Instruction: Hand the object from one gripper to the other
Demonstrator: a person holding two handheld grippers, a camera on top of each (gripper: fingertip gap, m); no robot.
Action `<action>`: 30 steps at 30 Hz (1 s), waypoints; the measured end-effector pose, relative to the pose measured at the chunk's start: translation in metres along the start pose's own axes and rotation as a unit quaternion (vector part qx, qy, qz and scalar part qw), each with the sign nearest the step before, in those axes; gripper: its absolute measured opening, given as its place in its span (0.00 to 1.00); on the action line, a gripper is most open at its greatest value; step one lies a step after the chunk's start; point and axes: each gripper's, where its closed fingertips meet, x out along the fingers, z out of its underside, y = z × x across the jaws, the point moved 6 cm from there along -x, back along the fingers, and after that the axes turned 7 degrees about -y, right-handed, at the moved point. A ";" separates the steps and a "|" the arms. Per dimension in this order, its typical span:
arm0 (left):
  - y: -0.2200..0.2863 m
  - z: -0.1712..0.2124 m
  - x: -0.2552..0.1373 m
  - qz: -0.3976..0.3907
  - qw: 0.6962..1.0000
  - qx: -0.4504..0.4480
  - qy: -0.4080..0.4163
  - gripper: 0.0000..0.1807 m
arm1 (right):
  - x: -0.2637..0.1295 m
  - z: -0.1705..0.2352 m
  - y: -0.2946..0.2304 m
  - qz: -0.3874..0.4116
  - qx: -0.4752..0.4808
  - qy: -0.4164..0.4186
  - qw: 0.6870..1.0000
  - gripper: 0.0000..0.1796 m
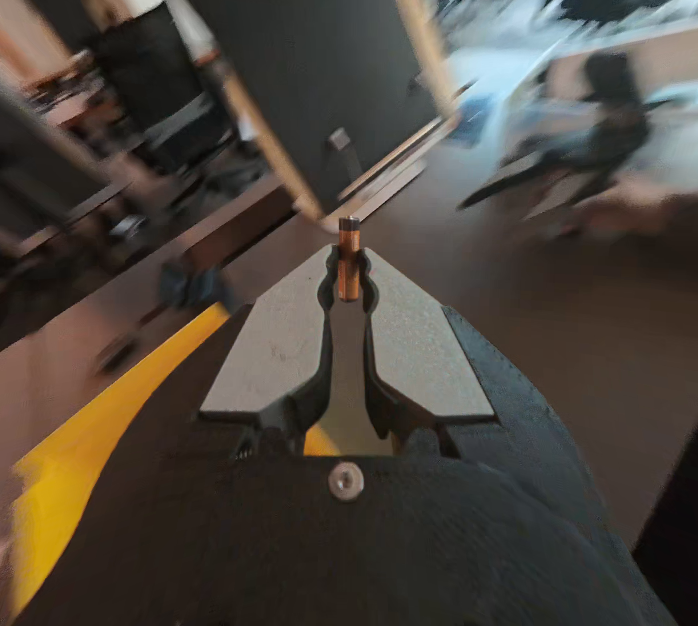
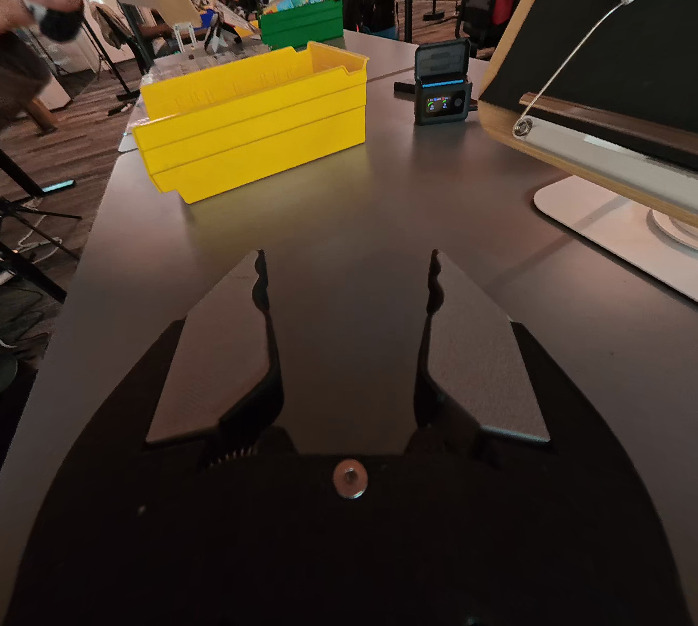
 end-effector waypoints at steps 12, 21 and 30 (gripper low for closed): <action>0.091 0.041 0.174 0.319 0.913 -0.226 0.114 0.04 | -0.013 0.005 0.003 -0.012 -0.064 -0.009 0.998 0.44; 0.092 0.068 0.210 0.372 0.877 -0.301 0.040 0.04 | 0.008 -0.003 -0.003 0.139 -0.208 -0.043 0.967 0.44; 0.101 0.066 0.204 0.410 0.850 -0.327 0.051 0.04 | 0.015 -0.006 -0.022 0.211 -0.329 -0.065 0.918 0.38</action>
